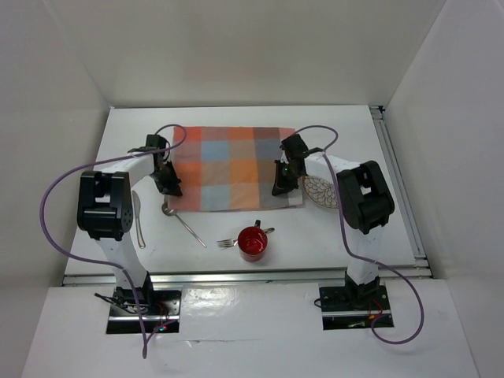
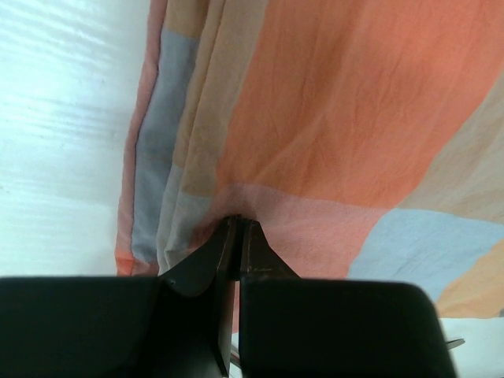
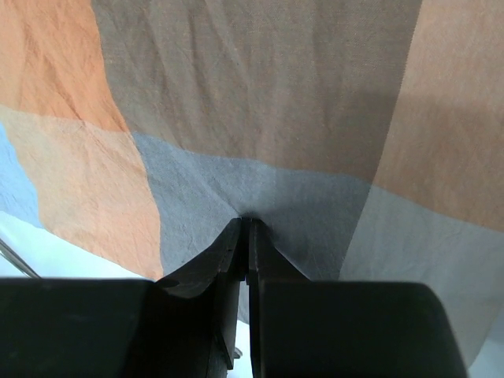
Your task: Set the dinner table for one person
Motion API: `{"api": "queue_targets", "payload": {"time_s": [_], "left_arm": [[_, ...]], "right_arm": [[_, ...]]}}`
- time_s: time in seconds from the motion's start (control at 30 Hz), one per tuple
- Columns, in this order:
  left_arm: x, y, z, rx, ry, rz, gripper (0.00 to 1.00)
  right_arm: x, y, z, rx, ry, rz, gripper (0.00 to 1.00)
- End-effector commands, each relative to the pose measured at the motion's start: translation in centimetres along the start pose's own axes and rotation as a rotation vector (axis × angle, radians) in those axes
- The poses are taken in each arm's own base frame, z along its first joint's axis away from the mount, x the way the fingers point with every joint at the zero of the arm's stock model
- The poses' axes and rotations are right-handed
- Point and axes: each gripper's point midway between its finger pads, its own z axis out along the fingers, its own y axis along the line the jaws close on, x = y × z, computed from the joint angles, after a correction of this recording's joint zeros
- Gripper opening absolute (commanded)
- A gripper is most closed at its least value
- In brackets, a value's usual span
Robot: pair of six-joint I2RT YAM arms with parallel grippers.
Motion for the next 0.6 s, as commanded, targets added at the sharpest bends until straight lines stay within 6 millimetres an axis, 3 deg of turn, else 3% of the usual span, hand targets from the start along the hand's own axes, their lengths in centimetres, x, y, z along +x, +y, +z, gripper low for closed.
{"api": "queue_targets", "payload": {"time_s": [0.0,0.17,0.43,0.57], "left_arm": [[4.0,2.8,0.9,-0.11,0.106,-0.016,0.0],[4.8,3.2,0.2,-0.141,0.096,0.005,0.0],[4.6,3.8,-2.0,-0.186,0.043,0.02,0.0],[4.1,3.1,-2.8,-0.17,0.018,0.02,0.07]], "right_arm": [[2.3,-1.9,-0.1,0.07,0.029,0.016,0.03],[2.4,-2.1,-1.1,0.085,0.006,0.021,0.01],[3.1,-2.1,-1.4,0.083,0.013,-0.016,0.01],[2.9,-1.1,-1.5,0.073,0.009,-0.034,0.01]]}}
